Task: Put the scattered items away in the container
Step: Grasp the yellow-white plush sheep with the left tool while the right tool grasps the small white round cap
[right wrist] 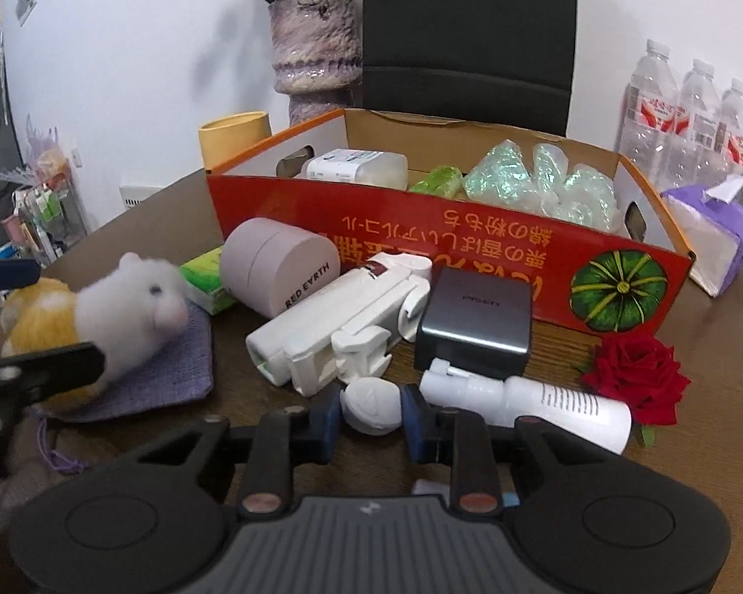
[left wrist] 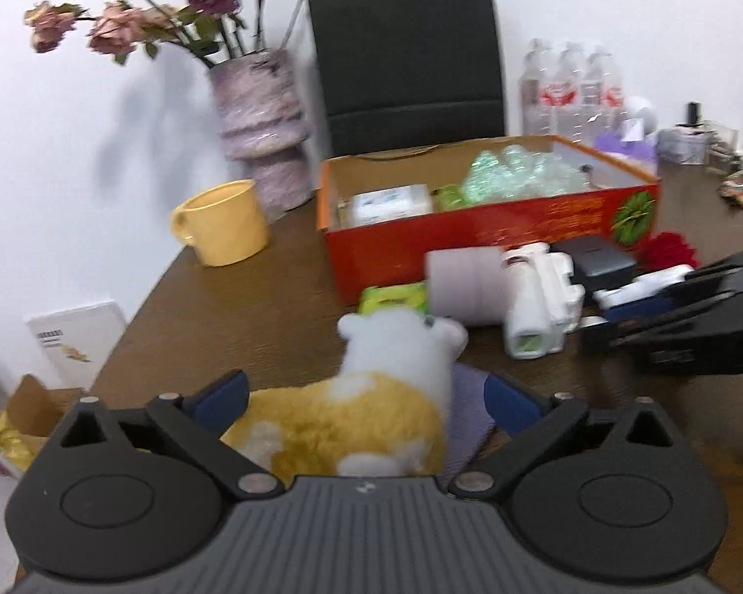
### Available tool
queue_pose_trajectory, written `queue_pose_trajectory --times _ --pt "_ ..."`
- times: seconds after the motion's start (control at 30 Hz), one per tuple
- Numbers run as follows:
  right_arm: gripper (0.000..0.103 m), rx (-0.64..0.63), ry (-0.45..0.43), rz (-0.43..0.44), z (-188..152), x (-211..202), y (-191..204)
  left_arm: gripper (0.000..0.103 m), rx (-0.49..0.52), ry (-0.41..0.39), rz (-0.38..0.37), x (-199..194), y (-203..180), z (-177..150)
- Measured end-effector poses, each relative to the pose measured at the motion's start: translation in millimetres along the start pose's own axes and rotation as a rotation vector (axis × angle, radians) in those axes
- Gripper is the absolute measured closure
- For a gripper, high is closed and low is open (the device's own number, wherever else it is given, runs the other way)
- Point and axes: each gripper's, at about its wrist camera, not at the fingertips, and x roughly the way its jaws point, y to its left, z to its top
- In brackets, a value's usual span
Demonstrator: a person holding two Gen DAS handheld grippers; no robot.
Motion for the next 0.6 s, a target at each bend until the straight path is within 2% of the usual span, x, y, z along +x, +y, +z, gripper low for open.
queue_pose_trajectory --times 0.13,0.3,0.43,0.6 --pt "0.078 0.016 -0.02 0.011 -3 -8 1 0.0 0.021 -0.016 0.033 2 -3 -5" --pt "0.078 0.013 -0.037 0.032 -4 -15 4 0.0 -0.068 -0.029 0.106 -2 9 -8" --pt "0.078 0.017 -0.042 0.035 -5 -17 5 0.0 -0.085 -0.022 0.055 3 11 -12" --pt "0.078 0.02 -0.044 0.041 -5 -20 6 0.0 -0.113 -0.01 0.031 10 16 -13"
